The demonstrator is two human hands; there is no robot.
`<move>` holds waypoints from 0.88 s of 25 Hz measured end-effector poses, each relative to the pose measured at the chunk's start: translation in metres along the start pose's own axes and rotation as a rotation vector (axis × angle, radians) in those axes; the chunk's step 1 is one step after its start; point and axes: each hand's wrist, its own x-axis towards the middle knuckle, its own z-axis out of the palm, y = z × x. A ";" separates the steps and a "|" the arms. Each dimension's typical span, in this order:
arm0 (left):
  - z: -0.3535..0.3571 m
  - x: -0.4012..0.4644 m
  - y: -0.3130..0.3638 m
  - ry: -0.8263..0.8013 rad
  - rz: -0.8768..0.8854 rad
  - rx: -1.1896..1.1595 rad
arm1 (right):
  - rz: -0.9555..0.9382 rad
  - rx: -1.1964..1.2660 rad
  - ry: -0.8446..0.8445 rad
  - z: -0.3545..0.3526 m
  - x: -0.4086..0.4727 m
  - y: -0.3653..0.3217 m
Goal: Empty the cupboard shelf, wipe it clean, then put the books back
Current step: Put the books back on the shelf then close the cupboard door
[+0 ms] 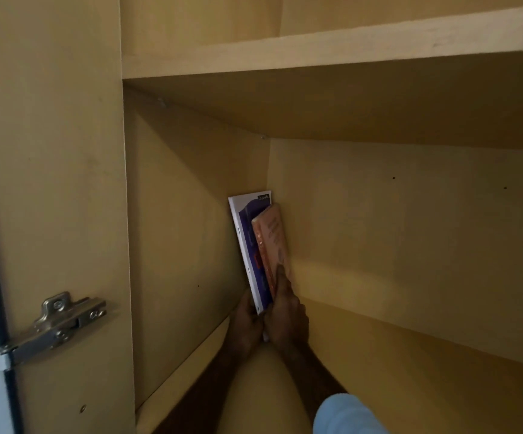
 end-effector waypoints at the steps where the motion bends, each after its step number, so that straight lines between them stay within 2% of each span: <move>1: -0.003 0.001 -0.001 -0.006 -0.003 0.001 | 0.008 0.006 -0.011 0.001 0.005 0.000; 8: -0.019 0.001 -0.009 0.005 0.051 0.069 | -0.078 0.126 -0.028 0.017 0.008 0.011; 12: -0.025 0.010 -0.002 -0.072 0.059 0.074 | -0.139 0.162 0.060 0.025 0.004 0.022; 19: -0.048 0.023 -0.008 -0.217 0.048 0.142 | 0.053 0.338 0.051 0.039 0.007 0.005; 22: -0.051 0.021 -0.012 -0.199 0.040 0.134 | 0.094 0.373 0.049 0.047 0.008 -0.001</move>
